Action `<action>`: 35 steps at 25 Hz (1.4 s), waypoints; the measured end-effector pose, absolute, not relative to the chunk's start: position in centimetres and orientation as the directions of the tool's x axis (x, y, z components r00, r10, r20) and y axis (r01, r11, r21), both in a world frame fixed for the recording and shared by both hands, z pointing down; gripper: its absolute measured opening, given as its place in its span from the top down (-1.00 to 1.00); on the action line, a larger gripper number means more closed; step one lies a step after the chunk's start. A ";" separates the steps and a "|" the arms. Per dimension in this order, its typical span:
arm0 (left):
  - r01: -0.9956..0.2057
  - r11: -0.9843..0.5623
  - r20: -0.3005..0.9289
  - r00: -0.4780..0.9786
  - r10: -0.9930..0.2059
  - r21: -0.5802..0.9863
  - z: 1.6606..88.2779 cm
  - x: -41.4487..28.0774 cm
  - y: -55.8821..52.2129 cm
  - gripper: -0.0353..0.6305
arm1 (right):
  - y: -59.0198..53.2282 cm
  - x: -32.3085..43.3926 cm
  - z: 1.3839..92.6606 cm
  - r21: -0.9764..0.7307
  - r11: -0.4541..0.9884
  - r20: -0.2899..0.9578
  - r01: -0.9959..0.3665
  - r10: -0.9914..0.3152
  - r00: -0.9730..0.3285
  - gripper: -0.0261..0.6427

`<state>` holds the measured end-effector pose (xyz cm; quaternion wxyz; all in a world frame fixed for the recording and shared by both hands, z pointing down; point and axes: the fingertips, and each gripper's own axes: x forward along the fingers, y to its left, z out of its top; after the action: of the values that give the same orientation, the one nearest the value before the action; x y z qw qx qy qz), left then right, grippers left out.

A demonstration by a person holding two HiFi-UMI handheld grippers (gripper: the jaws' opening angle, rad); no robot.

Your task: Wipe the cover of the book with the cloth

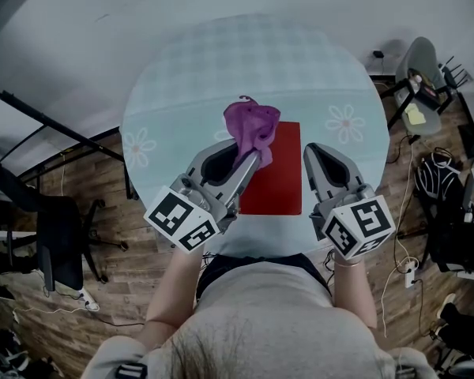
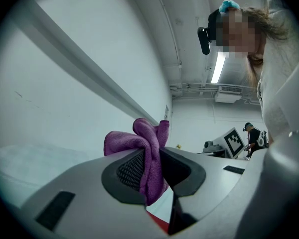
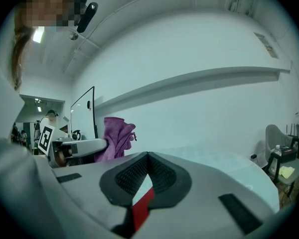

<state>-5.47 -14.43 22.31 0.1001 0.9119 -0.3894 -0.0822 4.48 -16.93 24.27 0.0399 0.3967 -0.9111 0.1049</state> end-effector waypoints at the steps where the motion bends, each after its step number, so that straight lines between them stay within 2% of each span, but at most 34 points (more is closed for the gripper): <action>1: -0.693 -0.678 -0.072 0.684 -0.726 0.245 22.3 -5.5 -14.4 0.59 | -17.0 4.5 24.3 -0.157 0.663 0.157 -0.732 -0.715 -0.681 0.86; 35: -0.704 -0.671 -0.035 0.684 -0.729 0.235 23.2 -5.0 -14.4 0.59 | -17.0 4.9 25.1 -0.124 0.658 0.204 -0.743 -0.715 -0.668 0.86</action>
<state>-4.99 -14.44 23.23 0.1015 0.9118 -0.3928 -0.0629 4.92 -17.00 25.08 0.0688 0.4014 -0.9080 0.0987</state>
